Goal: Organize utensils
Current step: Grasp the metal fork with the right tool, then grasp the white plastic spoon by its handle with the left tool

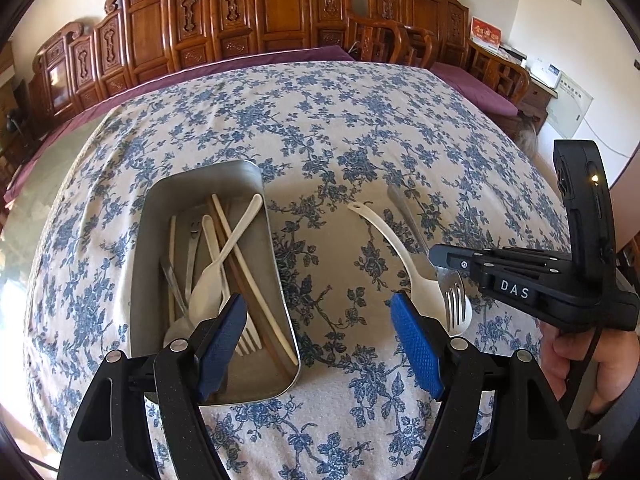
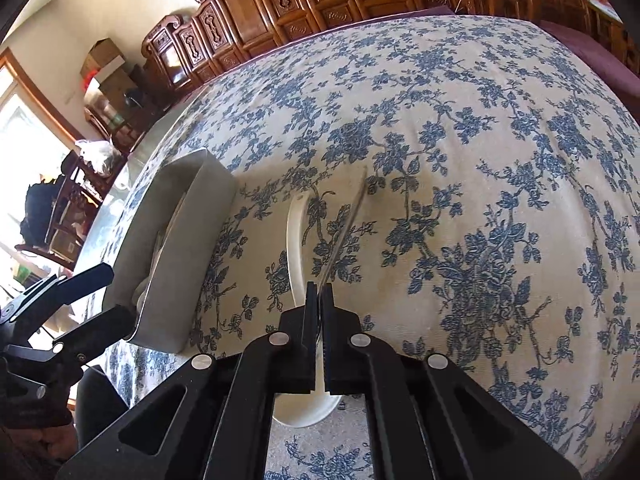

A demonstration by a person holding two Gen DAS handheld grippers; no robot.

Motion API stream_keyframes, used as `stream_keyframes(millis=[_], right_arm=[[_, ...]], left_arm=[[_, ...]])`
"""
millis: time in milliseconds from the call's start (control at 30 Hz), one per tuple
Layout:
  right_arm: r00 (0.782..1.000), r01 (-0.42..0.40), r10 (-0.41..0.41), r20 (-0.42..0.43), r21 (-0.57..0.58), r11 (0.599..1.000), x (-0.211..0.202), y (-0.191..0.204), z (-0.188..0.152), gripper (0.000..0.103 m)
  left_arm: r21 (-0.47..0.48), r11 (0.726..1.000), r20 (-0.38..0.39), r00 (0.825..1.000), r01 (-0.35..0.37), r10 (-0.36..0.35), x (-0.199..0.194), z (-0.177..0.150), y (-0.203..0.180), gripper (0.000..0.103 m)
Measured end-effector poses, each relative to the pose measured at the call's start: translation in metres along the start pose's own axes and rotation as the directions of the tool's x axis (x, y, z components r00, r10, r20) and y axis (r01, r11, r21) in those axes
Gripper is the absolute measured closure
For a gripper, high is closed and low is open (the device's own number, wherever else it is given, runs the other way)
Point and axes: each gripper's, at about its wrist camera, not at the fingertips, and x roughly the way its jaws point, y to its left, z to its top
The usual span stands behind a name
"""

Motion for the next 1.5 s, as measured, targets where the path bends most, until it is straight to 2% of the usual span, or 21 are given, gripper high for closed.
stream_keyframes(millis=[400, 600, 800, 1067, 1133, 1300, 1500], right_arm=[[0.998, 0.058, -0.057, 0.014, -0.072, 0.996, -0.031, -0.019, -0.008, 0.100], [0.996, 0.092, -0.092, 0.012, -0.109, 0.990, -0.037, -0.032, -0.012, 0.100], [0.990, 0.138, -0.138, 0.013, -0.150, 0.979, -0.034, -0.042, -0.018, 0.100], [0.978, 0.204, -0.208, 0.011, -0.252, 0.946, -0.024, -0.039, -0.026, 0.100], [0.977, 0.209, -0.213, 0.012, -0.265, 0.941, -0.023, -0.038, -0.025, 0.100], [0.975, 0.215, -0.221, 0.008, -0.264, 0.940, -0.018, -0.038, -0.022, 0.099], [0.975, 0.214, -0.222, -0.003, -0.254, 0.943, -0.010, -0.040, -0.019, 0.095]], left_arm=[[-0.018, 0.998, -0.012, 0.998, 0.054, -0.055, 0.018, -0.004, -0.020, 0.032], [-0.029, 0.995, -0.047, 0.994, 0.094, -0.096, 0.037, -0.008, -0.036, 0.032], [-0.037, 0.993, -0.099, 0.988, 0.115, -0.118, 0.057, -0.010, -0.045, 0.043], [-0.031, 0.991, -0.102, 0.986, 0.129, -0.132, 0.062, -0.007, -0.054, 0.049], [-0.031, 0.991, -0.115, 0.984, 0.133, -0.135, 0.065, -0.008, -0.055, 0.057], [-0.018, 0.991, -0.141, 0.981, 0.131, -0.132, 0.071, -0.011, -0.059, 0.062], [-0.040, 0.988, -0.177, 0.972, 0.149, -0.154, 0.080, -0.012, -0.059, 0.076]])
